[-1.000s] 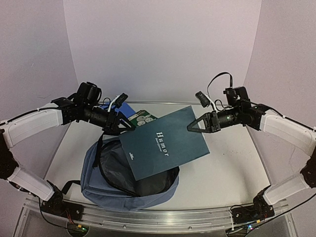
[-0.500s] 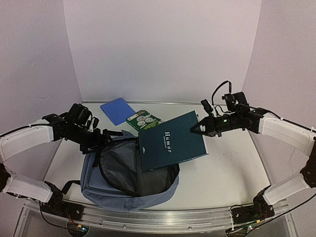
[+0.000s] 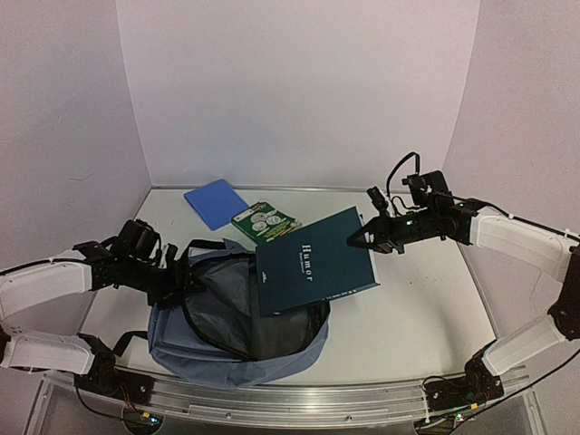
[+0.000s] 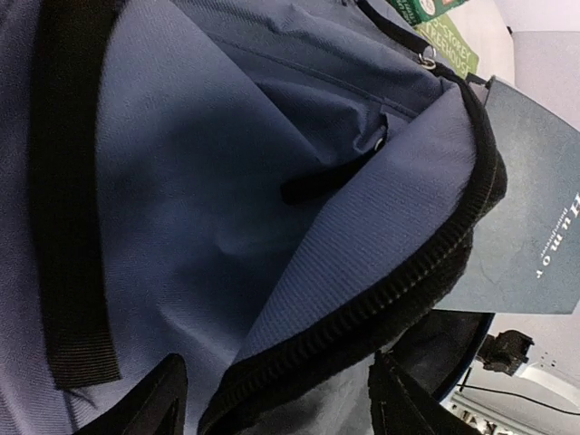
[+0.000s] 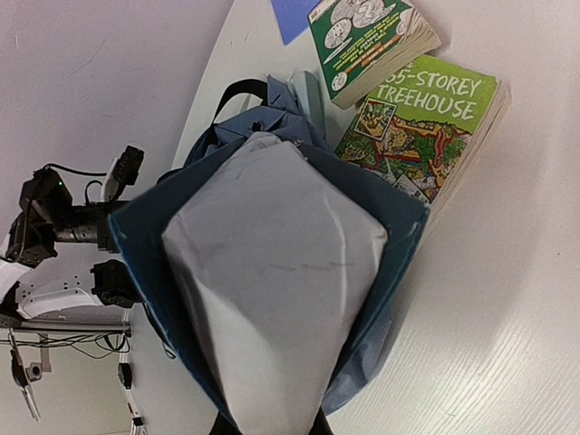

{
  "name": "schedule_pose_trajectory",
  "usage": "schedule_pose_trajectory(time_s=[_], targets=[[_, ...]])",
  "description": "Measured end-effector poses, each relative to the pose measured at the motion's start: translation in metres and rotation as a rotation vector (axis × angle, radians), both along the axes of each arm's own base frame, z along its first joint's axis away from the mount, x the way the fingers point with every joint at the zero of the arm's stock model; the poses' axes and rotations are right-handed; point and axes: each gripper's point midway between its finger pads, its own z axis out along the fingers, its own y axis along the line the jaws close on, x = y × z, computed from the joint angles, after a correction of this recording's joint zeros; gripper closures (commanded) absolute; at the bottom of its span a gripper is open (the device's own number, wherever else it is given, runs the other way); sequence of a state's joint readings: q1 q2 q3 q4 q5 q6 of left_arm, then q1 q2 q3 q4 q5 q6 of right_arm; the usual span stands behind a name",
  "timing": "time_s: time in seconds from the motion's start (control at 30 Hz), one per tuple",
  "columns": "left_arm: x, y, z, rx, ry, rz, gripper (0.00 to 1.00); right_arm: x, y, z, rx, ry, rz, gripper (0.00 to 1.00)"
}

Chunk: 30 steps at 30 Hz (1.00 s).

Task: Pack the student bag
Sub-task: Place the book in the student bag.

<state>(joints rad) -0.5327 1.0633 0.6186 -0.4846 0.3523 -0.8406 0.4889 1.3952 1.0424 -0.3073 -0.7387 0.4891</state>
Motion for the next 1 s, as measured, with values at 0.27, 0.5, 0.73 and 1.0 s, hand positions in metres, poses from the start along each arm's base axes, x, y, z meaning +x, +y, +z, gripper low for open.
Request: schedule_pose_trajectory(time_s=[0.27,0.5,0.73,1.0], targets=[[0.001,-0.020,0.026,-0.150,-0.077,-0.061,1.00,-0.001,0.001,0.000,0.013,0.032,-0.012,1.00],[0.006,-0.040,0.106,-0.265,-0.306,-0.203,1.00,-0.008,0.006,0.003,0.033,0.073,-0.022,1.00],[0.012,-0.057,0.161,-0.312,-0.441,-0.336,1.00,-0.021,0.019,0.005,0.080,0.127,-0.031,1.00],[0.014,-0.070,0.169,-0.334,-0.444,-0.430,1.00,-0.027,0.033,0.004,0.142,0.225,-0.091,1.00]])
